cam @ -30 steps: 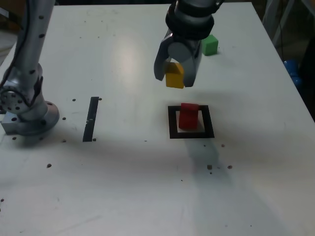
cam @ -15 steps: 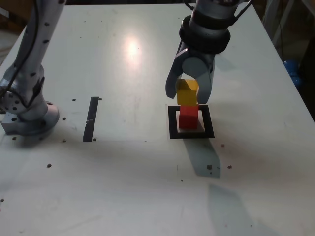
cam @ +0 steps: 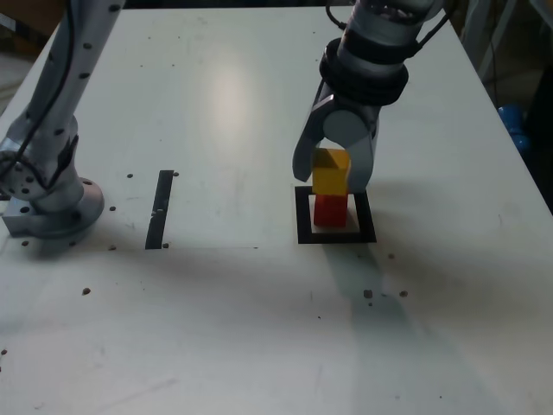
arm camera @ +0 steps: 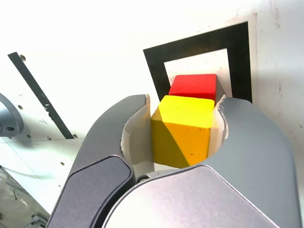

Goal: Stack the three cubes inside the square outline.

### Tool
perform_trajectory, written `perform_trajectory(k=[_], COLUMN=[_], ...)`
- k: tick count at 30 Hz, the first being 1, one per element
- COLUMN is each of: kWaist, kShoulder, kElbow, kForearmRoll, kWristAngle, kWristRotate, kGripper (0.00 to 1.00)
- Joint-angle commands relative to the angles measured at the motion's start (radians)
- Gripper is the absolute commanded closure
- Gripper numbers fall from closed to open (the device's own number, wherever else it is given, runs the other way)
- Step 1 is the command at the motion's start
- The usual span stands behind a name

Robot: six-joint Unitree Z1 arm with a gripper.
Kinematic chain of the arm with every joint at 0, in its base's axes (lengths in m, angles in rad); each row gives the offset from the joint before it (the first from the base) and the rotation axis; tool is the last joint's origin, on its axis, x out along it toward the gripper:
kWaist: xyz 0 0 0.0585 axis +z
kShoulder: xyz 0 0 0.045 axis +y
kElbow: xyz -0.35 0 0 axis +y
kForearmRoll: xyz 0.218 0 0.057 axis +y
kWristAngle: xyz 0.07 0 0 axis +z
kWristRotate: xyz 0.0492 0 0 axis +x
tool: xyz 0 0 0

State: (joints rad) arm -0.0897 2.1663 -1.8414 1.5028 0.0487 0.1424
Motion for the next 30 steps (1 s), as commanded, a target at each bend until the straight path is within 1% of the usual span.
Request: perform_trajectory(k=[1, 4, 5, 6, 13, 16, 20, 25, 30], kWaist=[-0.002, -0.002, -0.002, -0.002, -0.002, -0.002, 0.014, 0.095, 0.213], kShoulder=[0.009, 0.011, 0.012, 0.013, 0.014, 0.002, -0.024, -0.035, -0.005], kElbow=[-0.002, 0.009, 0.012, 0.015, 0.024, 0.024, 0.021, 0.003, -0.048], kForearmRoll=[-0.001, -0.002, -0.002, -0.002, -0.003, -0.001, 0.003, 0.007, 0.009], kWristAngle=[-0.001, -0.002, -0.003, -0.003, -0.004, 0.01, 0.043, 0.073, 0.082], kWristRotate=[0.0, 0.002, 0.002, 0.002, 0.002, 0.002, 0.009, 0.042, 0.082], kGripper=[0.44, 0.14, 0.06, 0.02, 0.0, 0.0, 0.0, 0.01, 0.01])
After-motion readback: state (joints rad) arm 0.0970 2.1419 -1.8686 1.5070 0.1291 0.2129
